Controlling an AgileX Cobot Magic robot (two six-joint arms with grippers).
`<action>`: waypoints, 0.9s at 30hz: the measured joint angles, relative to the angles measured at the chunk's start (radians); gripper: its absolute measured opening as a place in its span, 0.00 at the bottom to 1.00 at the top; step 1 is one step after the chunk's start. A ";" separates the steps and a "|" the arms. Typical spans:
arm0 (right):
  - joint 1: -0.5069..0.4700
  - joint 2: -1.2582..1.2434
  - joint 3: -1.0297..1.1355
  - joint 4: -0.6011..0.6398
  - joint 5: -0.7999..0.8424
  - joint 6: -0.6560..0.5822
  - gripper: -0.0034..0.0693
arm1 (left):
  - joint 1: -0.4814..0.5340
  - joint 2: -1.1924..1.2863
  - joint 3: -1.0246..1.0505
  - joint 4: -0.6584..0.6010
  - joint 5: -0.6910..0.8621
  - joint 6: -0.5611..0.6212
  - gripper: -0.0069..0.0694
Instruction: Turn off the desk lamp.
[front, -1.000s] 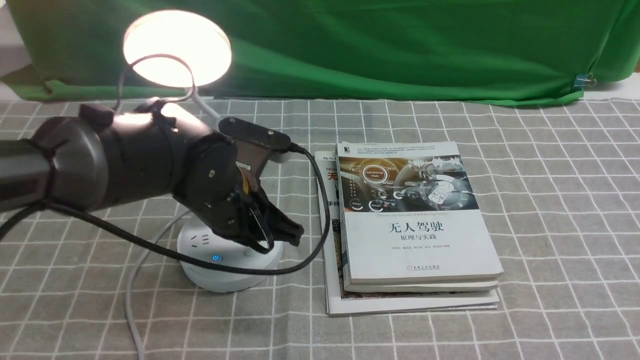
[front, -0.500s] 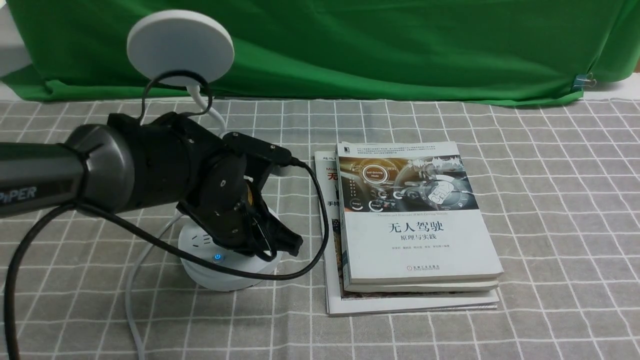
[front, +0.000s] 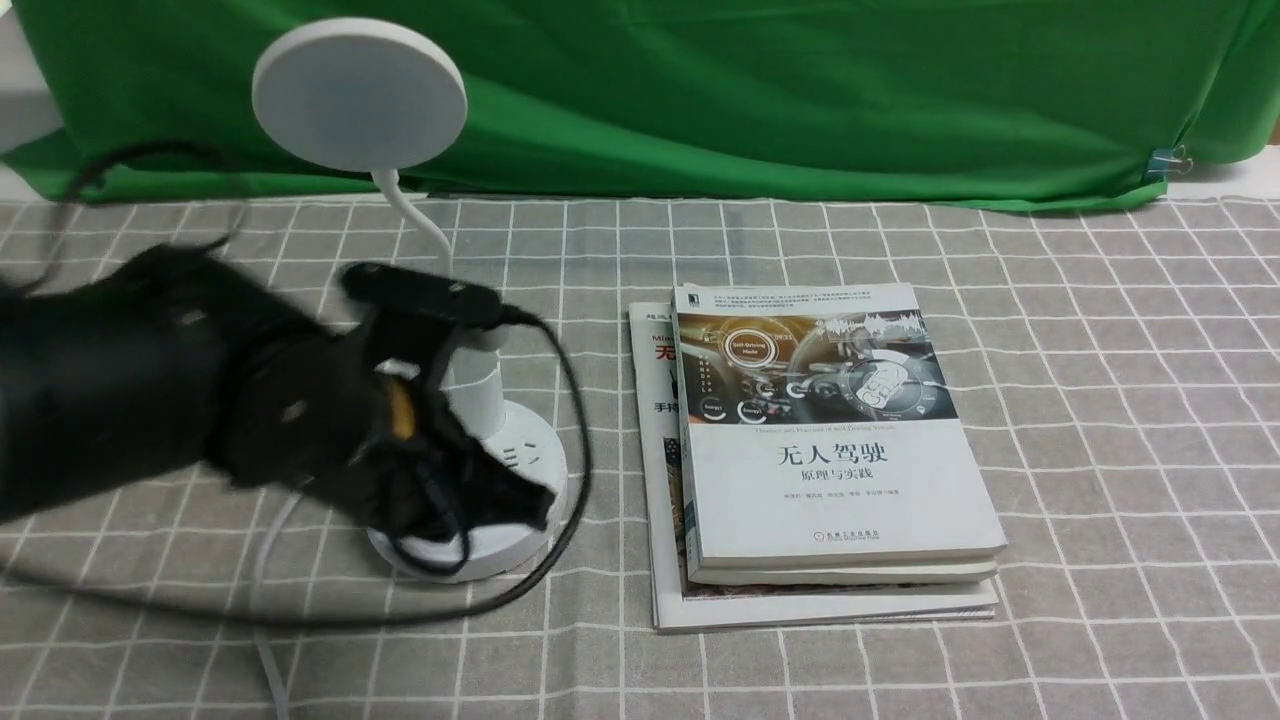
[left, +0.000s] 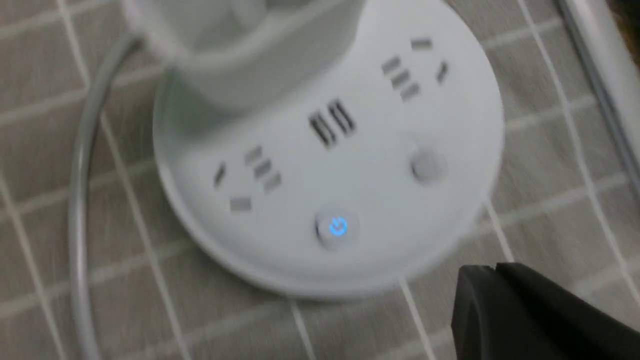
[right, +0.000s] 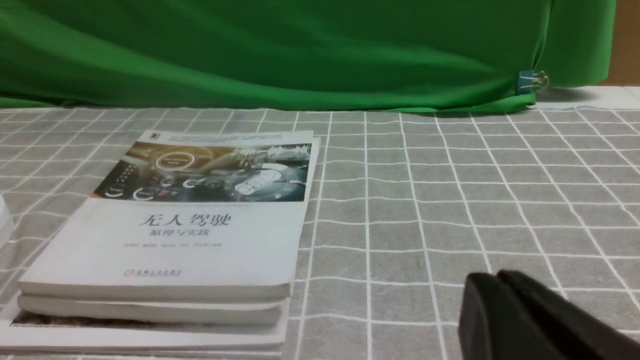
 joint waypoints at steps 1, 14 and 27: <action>0.000 0.000 0.000 0.000 0.000 0.000 0.10 | 0.000 -0.034 0.030 -0.005 -0.013 0.000 0.09; 0.000 0.000 0.000 0.000 0.000 0.000 0.10 | 0.000 -0.717 0.500 -0.050 -0.410 -0.004 0.09; 0.000 0.000 0.000 0.000 0.000 0.000 0.10 | 0.000 -0.794 0.635 0.088 -0.414 0.038 0.09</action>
